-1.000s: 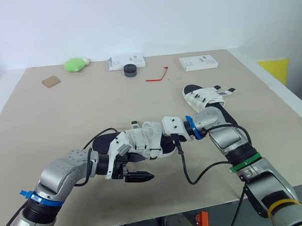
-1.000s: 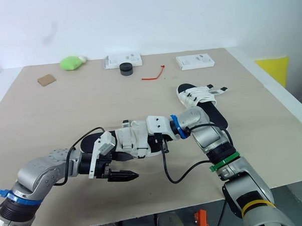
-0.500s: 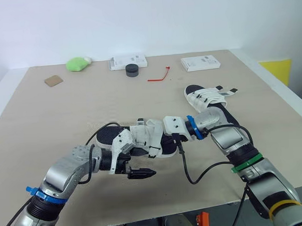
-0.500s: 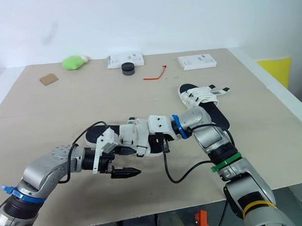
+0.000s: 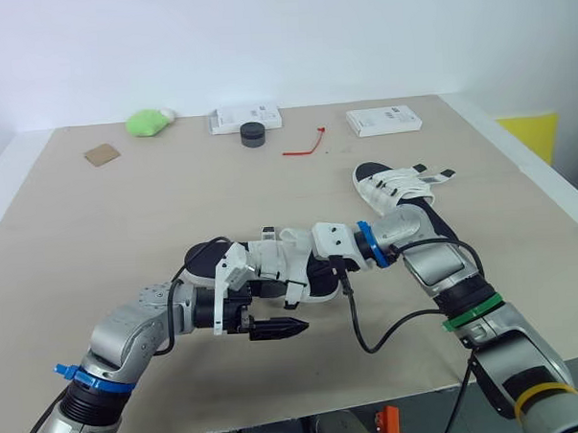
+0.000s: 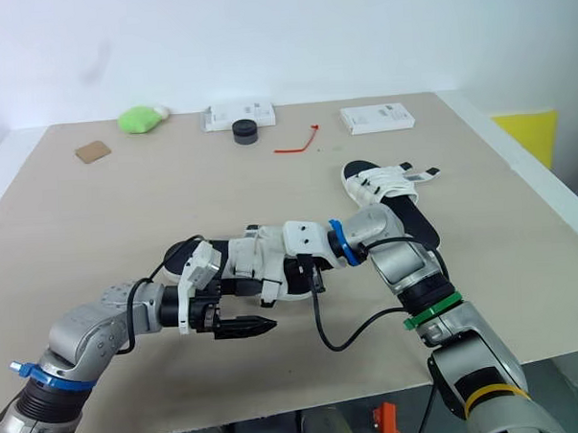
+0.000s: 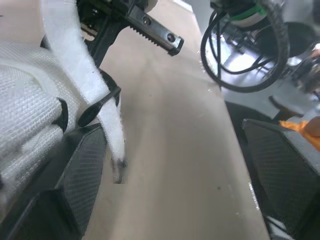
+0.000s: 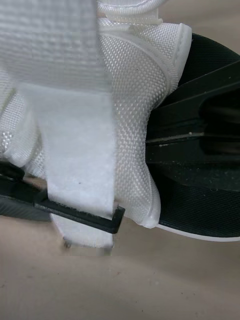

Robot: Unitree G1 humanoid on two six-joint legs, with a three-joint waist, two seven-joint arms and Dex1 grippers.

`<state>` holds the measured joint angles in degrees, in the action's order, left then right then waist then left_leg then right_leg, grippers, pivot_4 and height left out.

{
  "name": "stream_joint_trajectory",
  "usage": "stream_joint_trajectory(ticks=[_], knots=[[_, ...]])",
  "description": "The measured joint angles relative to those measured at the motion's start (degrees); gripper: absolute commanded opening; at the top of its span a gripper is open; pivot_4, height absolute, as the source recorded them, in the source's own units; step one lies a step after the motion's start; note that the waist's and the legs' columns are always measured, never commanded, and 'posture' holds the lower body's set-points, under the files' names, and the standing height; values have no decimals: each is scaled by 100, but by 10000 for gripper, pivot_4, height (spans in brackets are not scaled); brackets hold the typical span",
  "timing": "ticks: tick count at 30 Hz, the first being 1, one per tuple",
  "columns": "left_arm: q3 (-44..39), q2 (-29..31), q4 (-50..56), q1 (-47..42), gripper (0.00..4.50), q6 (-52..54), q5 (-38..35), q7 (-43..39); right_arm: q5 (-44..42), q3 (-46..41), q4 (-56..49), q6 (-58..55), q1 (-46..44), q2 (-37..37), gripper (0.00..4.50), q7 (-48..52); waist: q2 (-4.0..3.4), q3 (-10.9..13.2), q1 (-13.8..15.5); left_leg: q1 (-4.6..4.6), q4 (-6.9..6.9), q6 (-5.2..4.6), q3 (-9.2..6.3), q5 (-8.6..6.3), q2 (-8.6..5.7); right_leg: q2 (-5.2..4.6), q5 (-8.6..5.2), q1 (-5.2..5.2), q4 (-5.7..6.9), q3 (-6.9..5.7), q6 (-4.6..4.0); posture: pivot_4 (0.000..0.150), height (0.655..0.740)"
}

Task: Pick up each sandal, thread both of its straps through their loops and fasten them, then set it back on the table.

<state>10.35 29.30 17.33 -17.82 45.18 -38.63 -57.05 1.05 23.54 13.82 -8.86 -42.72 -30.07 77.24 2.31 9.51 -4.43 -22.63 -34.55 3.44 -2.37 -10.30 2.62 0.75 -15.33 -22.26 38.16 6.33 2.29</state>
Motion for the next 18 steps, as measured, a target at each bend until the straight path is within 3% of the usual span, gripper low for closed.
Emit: stream_joint_trajectory(ticks=[1,3,6,10,18], knots=[[-3,3,-27,-28,26419,1,-3,-7,0,0,-11,-1,5,-2,0,-2,0,0,-1,0,0,0,1,0,0,0,0,0,0,1,0,1500,7400],[-2,21,-72,-56,26419,1,-5,-43,0,-1,-32,-1,14,-4,0,0,0,0,-2,0,2,1,1,-1,0,0,-2,-1,0,1,-1,1500,7400],[3,83,-100,-88,18287,1,-6,-129,0,0,-56,-2,23,-9,0,1,0,0,-3,0,5,2,-1,-2,0,1,-5,-2,0,0,-3,1500,7400],[44,141,-107,-94,491,65,-8,-230,0,-1,-56,-4,22,-9,0,1,0,0,-3,0,6,2,0,-2,0,1,-5,-2,0,0,-4,1500,7400],[54,312,-109,-183,491,552,-215,-276,0,0,-51,-4,19,-8,0,1,0,0,-3,0,5,2,-1,-2,0,1,-5,-3,0,0,-4,1500,7400]])
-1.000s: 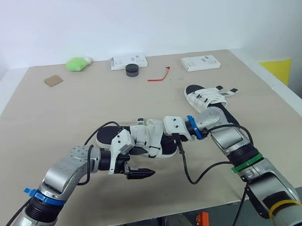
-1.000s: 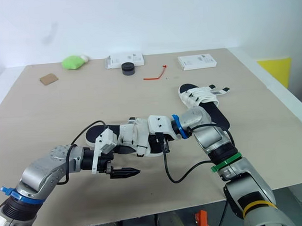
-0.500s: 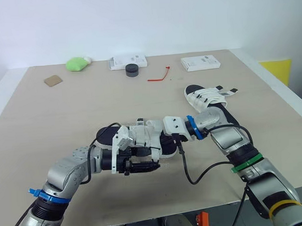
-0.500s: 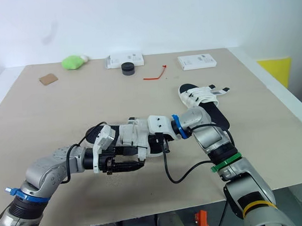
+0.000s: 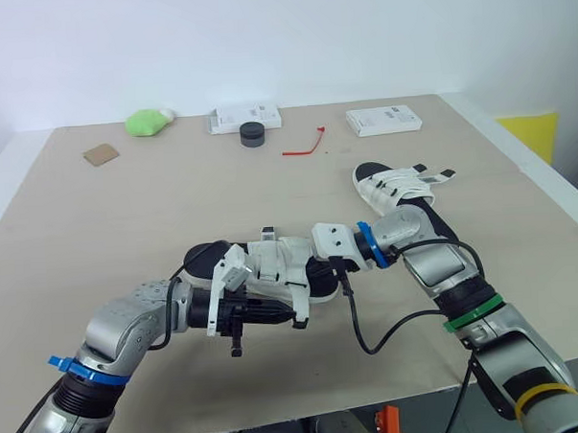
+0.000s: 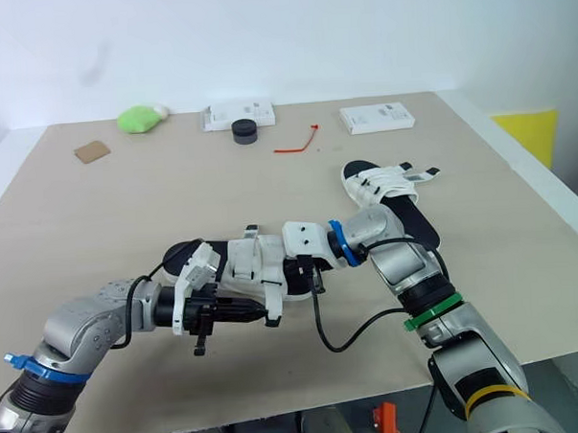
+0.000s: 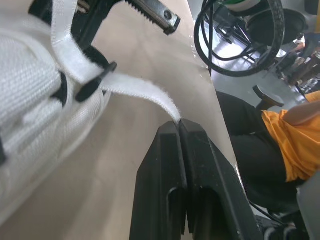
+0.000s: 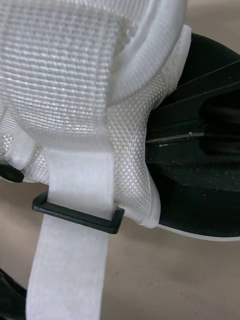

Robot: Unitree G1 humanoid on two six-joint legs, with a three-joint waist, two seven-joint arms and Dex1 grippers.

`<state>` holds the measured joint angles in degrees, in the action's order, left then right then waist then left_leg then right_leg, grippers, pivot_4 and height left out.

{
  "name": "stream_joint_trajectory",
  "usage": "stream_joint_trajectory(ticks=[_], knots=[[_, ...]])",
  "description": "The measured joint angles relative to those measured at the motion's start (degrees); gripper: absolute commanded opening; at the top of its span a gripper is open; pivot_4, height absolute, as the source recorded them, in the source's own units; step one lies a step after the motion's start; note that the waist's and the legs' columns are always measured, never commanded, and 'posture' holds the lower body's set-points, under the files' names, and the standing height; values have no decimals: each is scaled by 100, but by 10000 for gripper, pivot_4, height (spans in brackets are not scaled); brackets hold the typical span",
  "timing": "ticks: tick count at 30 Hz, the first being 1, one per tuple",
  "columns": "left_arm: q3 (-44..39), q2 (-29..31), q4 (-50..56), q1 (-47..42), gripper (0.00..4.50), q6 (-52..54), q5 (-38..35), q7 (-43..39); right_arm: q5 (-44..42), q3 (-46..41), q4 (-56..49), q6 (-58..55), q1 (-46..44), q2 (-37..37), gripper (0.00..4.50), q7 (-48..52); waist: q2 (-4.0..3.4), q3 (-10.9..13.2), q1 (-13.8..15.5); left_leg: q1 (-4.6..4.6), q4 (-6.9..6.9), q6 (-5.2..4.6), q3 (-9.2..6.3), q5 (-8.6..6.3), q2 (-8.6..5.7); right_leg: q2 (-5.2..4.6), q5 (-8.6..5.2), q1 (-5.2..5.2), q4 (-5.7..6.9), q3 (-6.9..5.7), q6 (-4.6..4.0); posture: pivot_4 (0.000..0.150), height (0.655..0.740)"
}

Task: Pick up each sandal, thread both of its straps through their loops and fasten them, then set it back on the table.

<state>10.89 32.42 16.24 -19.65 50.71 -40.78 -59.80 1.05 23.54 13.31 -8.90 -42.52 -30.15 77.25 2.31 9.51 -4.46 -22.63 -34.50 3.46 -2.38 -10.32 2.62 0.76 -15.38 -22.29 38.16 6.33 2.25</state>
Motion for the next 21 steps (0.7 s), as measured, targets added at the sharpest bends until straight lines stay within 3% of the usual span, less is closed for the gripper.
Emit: stream_joint_trajectory(ticks=[6,15,18,21], knots=[[-252,-85,-5,-227,491,729,-502,336,0,0,20,1,-9,13,0,-3,0,0,-2,0,0,0,-1,0,1,1,0,0,0,0,0,1500,7400],[-1382,-120,-424,-1199,491,2624,-2123,1075,0,-2,31,11,-12,24,0,1,4,2,-8,-1,0,1,-11,0,2,6,12,1,1,-8,22,1500,7400],[-1753,-243,-848,-1713,491,3173,-2702,1504,0,2,51,12,-28,26,0,-8,5,3,-8,-2,-2,1,-15,0,1,6,17,0,0,-12,30,1500,7400],[-2067,-728,-1775,-2234,491,3560,-3102,2380,0,0,87,20,-55,34,0,3,7,6,-7,-3,-4,1,-18,1,-1,6,21,1,0,-13,36,1500,7400]])
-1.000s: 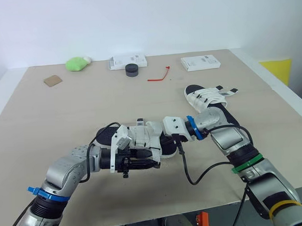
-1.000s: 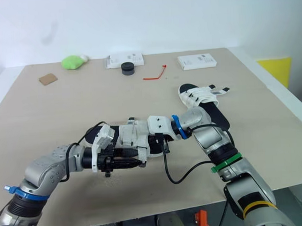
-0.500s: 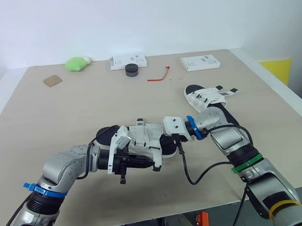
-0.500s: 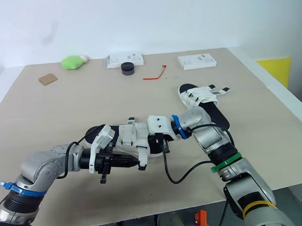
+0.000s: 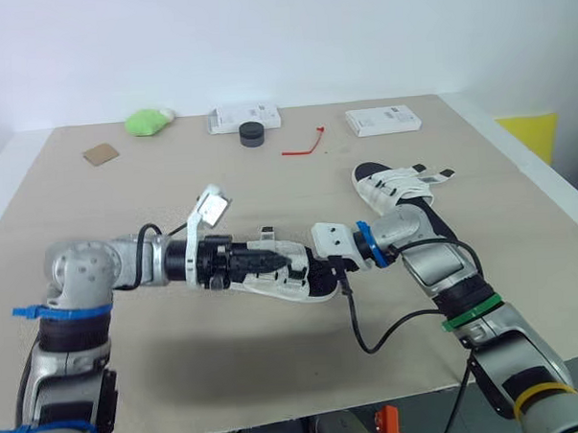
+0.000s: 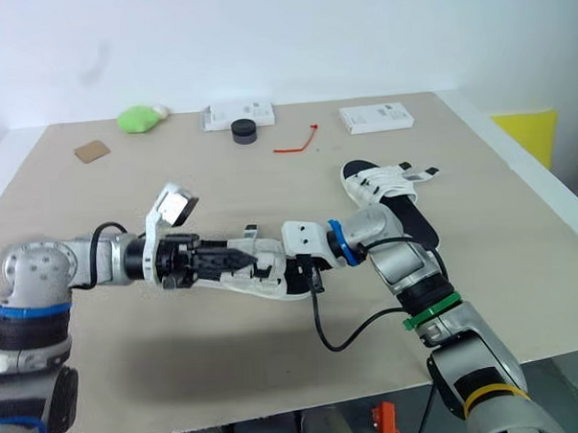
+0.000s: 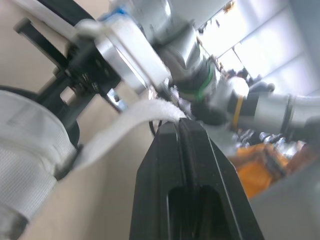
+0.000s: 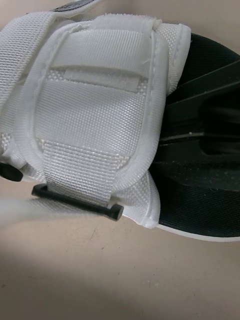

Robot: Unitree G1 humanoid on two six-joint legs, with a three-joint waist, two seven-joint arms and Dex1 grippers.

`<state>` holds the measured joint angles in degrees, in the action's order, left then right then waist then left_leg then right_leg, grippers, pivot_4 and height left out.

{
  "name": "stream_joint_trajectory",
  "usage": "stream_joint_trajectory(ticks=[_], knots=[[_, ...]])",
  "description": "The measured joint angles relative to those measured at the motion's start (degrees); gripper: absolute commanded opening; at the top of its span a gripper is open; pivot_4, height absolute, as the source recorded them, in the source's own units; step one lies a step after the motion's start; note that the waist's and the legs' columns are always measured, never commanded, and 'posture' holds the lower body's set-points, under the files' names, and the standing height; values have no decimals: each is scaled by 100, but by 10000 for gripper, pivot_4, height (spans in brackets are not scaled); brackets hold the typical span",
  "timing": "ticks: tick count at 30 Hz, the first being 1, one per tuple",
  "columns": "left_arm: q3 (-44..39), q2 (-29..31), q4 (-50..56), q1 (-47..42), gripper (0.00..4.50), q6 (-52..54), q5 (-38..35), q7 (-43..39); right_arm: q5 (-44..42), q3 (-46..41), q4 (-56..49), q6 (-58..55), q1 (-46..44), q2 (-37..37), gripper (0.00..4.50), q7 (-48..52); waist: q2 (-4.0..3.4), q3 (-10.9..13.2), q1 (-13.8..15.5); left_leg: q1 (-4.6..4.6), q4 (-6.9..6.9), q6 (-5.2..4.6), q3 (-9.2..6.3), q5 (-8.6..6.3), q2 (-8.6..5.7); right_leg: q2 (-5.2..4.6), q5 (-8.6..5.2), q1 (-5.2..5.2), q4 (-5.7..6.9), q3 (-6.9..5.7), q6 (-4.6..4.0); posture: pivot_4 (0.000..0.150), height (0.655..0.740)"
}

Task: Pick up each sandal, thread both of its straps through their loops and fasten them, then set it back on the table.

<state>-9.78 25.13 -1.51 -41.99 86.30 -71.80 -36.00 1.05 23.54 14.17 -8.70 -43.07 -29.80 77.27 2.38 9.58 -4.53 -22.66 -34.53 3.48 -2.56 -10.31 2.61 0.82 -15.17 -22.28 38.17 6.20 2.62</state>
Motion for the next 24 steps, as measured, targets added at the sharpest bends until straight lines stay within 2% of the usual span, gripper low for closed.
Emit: stream_joint_trajectory(ticks=[5,12,24], knots=[[-391,-463,-1060,-404,491,172,-210,1010,-14,-44,107,20,-29,7,0,1,1,1,-6,-8,0,3,-8,2,-3,1,2,-1,0,-1,2,1500,7400],[-859,-999,-2218,-603,491,221,210,2216,-11,-56,56,4,21,-22,0,-41,1,-2,5,-5,-3,17,-9,10,-9,-2,6,6,-2,0,10,1500,7400],[-1711,-1748,-2857,-603,491,8,701,3237,-7,-107,-116,-144,162,-76,0,-150,6,-15,7,12,-1,42,-10,10,-19,-12,5,30,-10,0,14,1500,7400]])
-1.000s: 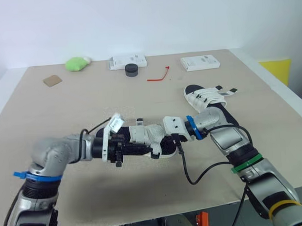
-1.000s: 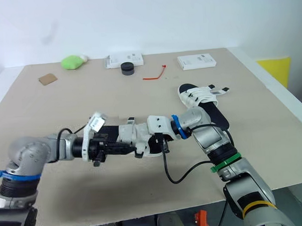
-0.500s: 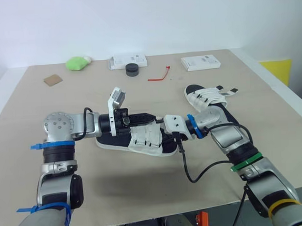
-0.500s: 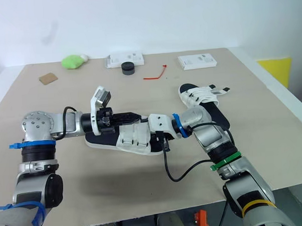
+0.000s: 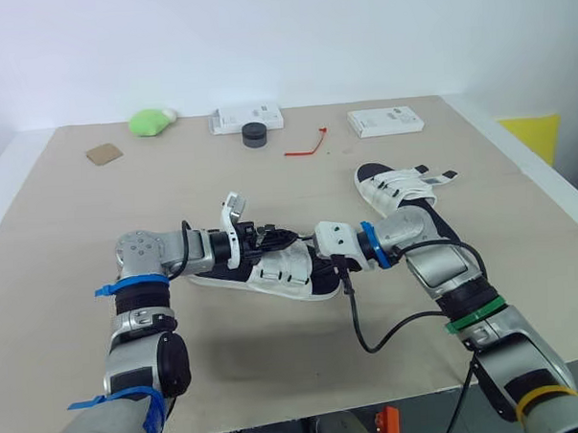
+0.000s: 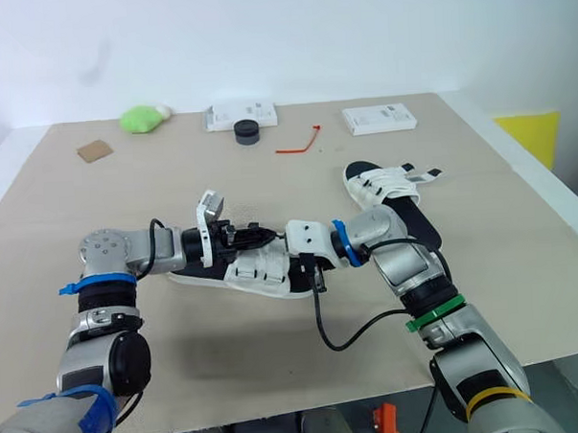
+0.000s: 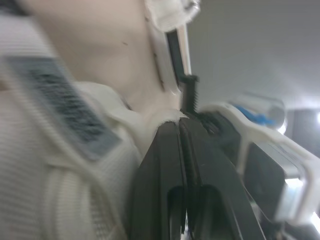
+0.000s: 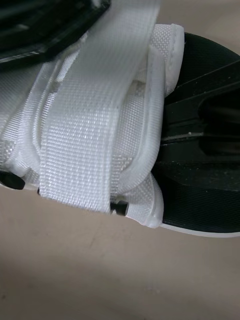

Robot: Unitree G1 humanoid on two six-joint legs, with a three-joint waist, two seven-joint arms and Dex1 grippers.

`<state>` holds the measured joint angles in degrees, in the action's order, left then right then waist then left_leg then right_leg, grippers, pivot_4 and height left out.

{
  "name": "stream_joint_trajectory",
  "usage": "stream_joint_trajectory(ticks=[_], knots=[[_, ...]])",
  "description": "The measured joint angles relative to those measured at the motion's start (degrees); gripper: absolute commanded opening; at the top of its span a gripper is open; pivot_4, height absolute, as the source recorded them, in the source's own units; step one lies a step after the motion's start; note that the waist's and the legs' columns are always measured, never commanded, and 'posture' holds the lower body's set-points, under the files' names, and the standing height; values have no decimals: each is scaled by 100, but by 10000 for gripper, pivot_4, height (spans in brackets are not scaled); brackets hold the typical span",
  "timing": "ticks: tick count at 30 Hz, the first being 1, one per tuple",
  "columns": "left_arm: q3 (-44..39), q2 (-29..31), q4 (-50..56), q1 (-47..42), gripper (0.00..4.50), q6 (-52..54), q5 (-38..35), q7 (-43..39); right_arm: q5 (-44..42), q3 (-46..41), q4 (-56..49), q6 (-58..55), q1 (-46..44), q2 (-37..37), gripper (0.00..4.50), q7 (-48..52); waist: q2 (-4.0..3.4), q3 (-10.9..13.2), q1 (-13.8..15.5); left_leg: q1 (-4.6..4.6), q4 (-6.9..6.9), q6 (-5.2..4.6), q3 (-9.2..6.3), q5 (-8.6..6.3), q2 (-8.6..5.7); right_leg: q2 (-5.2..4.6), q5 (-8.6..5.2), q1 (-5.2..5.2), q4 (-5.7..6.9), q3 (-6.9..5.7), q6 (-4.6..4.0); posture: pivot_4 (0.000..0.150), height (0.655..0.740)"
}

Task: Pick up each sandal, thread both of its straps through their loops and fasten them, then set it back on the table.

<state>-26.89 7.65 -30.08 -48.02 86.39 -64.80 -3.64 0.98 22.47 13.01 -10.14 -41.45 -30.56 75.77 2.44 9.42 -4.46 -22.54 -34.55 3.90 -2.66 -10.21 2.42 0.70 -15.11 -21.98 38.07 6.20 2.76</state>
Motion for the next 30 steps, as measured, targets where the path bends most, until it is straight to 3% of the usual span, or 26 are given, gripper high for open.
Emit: stream_joint_trajectory(ticks=[9,12,16,18,20,21,22,30], knots=[[-296,-263,-27,-84,491,-132,178,868,59,-2,-94,-127,134,-18,0,-180,-12,-74,-9,37,-2,14,-17,3,-30,-18,-11,15,-9,2,-10,1500,7400],[-307,-292,117,-18,8739,-128,233,1066,65,6,-100,-127,138,-18,0,-190,-15,-84,-14,40,-1,21,-30,-1,-40,-20,-12,16,-12,3,-9,1500,7400],[-357,-327,254,-20,27364,-54,269,1104,88,40,-118,-124,138,-17,0,-189,-7,-105,-16,41,0,30,-54,-3,-47,-18,-19,19,-12,-7,-11,1500,7400],[-383,-368,300,-35,34580,-9,267,1104,111,46,-115,-128,138,-17,0,-190,-17,-117,-17,45,0,34,-60,-5,-53,-19,-21,22,-13,-6,-10,1500,7400],[-474,-405,303,-95,39193,-11,267,1132,143,55,-112,-129,138,-17,0,-199,-21,-123,-19,57,0,43,-78,-11,-66,-21,-20,28,-13,-6,-9,1500,7400],[-477,-410,305,-99,39193,-11,267,1132,149,55,-110,-129,138,-17,0,-199,-21,-124,-19,60,-1,45,-81,-12,-67,-21,-20,31,-13,-6,-9,1500,7400],[-486,-412,308,-139,44585,-13,268,1132,162,58,-105,-136,140,-17,0,-200,-19,-124,-19,72,-1,48,-87,-14,-71,-21,-20,42,-16,-7,-9,1500,7400],[-329,-280,422,-241,44585,72,276,943,165,55,-137,-128,153,-21,0,-184,-12,-101,-54,100,2,69,-144,-27,-91,-25,-16,68,-88,-23,-2,1500,7400]])
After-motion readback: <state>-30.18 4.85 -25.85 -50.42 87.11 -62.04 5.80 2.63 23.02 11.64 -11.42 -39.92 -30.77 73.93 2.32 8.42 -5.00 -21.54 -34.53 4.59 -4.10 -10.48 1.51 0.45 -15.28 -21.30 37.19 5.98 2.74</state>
